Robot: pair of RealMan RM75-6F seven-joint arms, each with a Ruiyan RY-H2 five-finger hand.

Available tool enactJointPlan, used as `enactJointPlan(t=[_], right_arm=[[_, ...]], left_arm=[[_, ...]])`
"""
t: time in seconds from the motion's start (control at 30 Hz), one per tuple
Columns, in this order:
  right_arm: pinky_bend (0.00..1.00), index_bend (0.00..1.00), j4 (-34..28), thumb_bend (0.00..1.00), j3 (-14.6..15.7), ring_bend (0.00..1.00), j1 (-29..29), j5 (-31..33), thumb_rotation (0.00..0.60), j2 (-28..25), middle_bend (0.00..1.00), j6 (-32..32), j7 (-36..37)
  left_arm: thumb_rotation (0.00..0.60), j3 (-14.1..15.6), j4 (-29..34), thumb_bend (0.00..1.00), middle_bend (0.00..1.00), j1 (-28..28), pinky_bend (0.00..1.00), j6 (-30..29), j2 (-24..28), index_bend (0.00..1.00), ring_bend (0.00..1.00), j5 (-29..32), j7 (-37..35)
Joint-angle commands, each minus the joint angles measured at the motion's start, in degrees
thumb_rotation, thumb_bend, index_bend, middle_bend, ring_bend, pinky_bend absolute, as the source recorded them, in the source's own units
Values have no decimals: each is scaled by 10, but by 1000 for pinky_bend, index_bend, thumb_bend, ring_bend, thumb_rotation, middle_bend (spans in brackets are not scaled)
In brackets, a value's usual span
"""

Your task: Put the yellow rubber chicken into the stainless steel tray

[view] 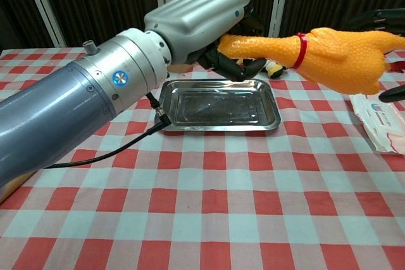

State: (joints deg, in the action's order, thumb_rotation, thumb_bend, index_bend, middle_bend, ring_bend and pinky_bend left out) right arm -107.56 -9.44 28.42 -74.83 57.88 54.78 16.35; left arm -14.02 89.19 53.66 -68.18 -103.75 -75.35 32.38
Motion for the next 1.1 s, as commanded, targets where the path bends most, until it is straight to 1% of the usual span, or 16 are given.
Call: enactJointPlan(t=[0.03,0.13,0.23,0.37,0.5,0.63,0.73,0.83,1.0,1.1], right_arm=[[112,0,6,74,-2,0,-12,1,600,-11,0,19,1],[112,0,16,74,-5,0,-23,8,600,-21,0,35,8],[112,0,21,74,-8,0,-32,11,600,-32,0,45,26],[112,0,31,74,-9,0,-44,8,600,-37,0,61,41],[112,0,42,74,-6,0,-55,2,600,-36,0,77,39],[112,0,49,74,-1,0,-65,3,600,-33,0,85,44],[112,0,56,73,4,0,-70,0,600,-32,0,86,48],[112,0,59,73,6,0,-73,-1,600,-31,0,84,51],[112,0,59,73,8,0,-73,-2,600,-35,0,75,59],[112,0,58,74,7,0,-74,-1,600,-37,0,75,63]], left_arm=[[600,6,2,629,684,-10,677,1,19,632,610,-6,-21],[600,11,-4,629,682,-19,677,5,38,631,609,-12,-51],[600,20,-27,629,681,-27,677,6,49,631,609,-24,-82],[600,25,-64,629,676,-37,675,9,49,629,608,-28,-131],[600,26,-106,629,675,-43,669,10,44,628,606,-32,-175],[600,28,-195,625,670,-41,669,14,19,623,605,-43,-235],[600,25,-276,607,668,-38,666,22,-9,620,604,-44,-292],[600,18,-320,606,666,-34,664,43,-29,620,604,-32,-333],[600,11,-389,603,665,-16,659,78,-65,620,604,-21,-347],[600,12,-429,577,665,-6,644,85,-88,619,604,-25,-353]])
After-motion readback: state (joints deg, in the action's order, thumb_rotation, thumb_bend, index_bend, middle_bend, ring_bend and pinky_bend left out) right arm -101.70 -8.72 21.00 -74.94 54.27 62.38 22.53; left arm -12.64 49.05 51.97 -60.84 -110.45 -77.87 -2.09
